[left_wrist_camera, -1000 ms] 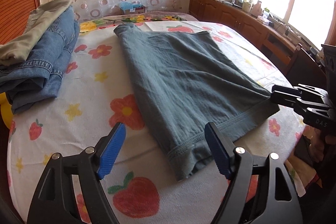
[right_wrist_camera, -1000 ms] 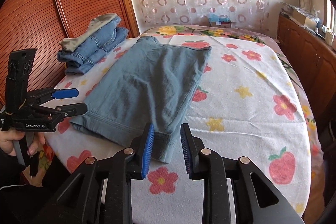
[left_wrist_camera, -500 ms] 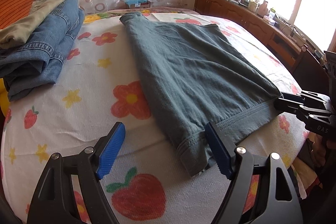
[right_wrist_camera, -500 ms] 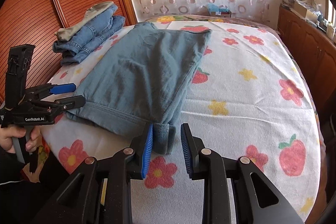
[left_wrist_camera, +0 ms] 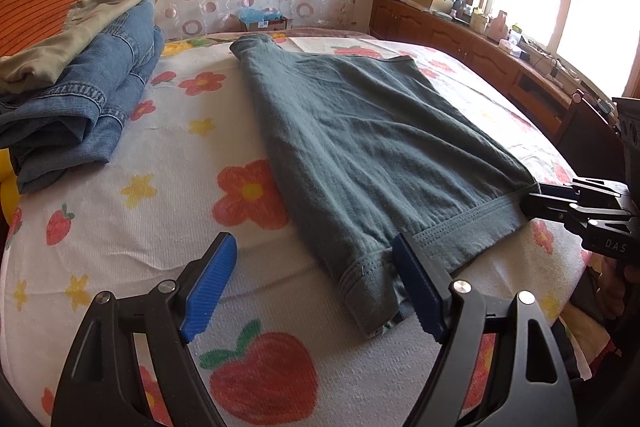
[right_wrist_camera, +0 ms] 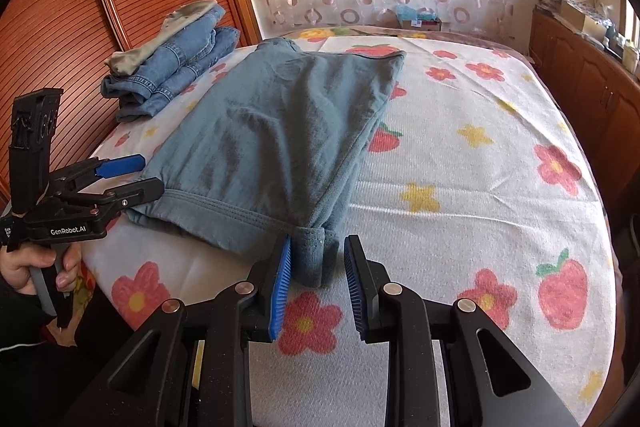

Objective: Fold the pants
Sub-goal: 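Grasp the folded hem edge of the shorts with both tools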

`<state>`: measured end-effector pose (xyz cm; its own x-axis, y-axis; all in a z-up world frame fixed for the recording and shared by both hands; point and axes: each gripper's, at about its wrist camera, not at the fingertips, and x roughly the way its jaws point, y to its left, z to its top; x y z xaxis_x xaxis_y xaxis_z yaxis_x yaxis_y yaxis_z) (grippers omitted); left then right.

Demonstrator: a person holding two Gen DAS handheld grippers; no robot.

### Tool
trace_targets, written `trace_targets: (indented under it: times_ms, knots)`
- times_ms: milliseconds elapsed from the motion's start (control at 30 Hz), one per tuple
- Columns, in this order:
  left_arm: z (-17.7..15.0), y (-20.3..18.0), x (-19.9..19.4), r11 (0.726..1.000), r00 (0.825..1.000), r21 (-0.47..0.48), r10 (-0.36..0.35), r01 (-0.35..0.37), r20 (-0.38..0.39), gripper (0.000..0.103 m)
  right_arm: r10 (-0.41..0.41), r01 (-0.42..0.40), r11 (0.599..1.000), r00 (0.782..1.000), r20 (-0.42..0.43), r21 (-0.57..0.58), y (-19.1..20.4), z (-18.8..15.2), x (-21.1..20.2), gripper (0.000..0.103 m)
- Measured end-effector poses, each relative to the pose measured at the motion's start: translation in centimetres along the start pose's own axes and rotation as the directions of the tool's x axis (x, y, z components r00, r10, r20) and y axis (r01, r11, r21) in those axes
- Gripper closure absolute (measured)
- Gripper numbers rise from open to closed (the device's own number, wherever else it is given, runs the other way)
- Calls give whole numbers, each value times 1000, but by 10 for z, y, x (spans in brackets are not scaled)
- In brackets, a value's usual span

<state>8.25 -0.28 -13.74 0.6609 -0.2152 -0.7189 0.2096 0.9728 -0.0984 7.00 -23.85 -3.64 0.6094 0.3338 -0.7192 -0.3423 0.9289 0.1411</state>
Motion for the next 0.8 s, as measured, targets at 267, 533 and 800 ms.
trace_targets:
  times_ms: [267, 533, 800]
  knots:
    - [0, 0, -1, 1000, 1000, -6, 5, -5, -1, 22, 11, -11, 1000, 1000, -2, -7, 2, 0, 1, 76]
    - [0, 0, -2, 1000, 1000, -9, 5, -5, -12, 22, 12, -12, 1000, 1000, 10, -24, 1, -3, 0, 76]
    - [-5, -4, -10, 999, 998, 1, -35, 35, -46, 43, 15, -14, 999, 1000, 20, -28, 1, -6, 0, 78]
